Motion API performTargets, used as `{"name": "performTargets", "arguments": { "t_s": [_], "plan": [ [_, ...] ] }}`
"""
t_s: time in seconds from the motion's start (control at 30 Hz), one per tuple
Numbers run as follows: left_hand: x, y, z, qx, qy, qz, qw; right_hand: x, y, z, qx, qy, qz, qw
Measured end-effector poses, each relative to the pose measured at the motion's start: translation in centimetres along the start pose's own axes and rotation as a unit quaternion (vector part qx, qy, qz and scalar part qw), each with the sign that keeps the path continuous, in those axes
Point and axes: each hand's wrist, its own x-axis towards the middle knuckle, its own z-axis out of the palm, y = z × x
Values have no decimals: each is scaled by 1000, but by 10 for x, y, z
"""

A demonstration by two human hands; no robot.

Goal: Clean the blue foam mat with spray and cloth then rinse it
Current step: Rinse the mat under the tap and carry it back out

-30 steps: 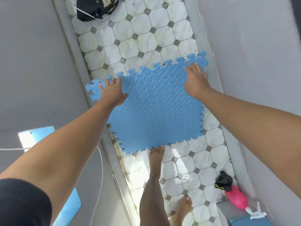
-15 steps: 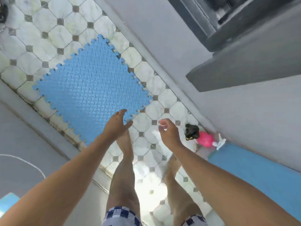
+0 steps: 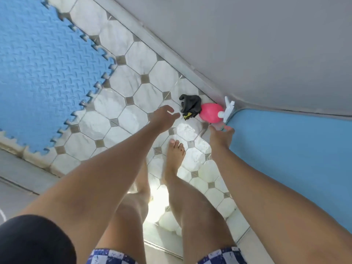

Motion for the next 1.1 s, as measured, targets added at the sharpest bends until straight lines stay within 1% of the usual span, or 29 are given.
{"name": "performTargets", "arguments": {
  "t_s": [0.03,0.1,0.17,0.27,0.33,0.4,0.43,0.47,0.53,0.67,0.73,0.8,0.9,1.03,1.1],
  "plan": [
    [20,-4,16,-7,-4,-7,1000,16,5,3,25,20,20,999],
    [59,-8,44,-16,-2,-14,1000,47,10,13,55,48,28,997],
    [96,-10,69,-6,7,-19,1000,75,15,25,56,76,-19,995],
    [140,-10,104,4,12,-20,1000,103,22,44,21,97,-89,991],
    [161,-12,126,49,12,-3,999,115,23,53,44,100,-105,989],
    [183,-19,143,123,37,9,992,126,23,59,77,105,-110,985],
    [197,-25,150,123,61,13,990,131,21,59,81,109,-116,984],
    [204,-25,151,96,79,18,992,136,19,58,79,111,-120,983],
    [205,-19,145,31,87,30,995,143,14,54,82,104,-112,985],
    [163,-2,109,-36,14,68,997,122,11,48,66,78,-93,990],
    [124,7,79,-70,-34,86,993,91,11,45,56,56,-99,992],
    [78,15,46,-121,-96,84,984,54,5,37,50,42,-102,993],
    [-3,31,-7,-154,-154,80,973,-17,-23,12,72,13,-115,991],
    [-120,65,-73,-261,-148,89,950,-123,-66,-43,68,-40,-151,985],
    [-175,81,-105,-293,-135,81,943,-174,-85,-70,65,-58,-182,979]
  ]
}}
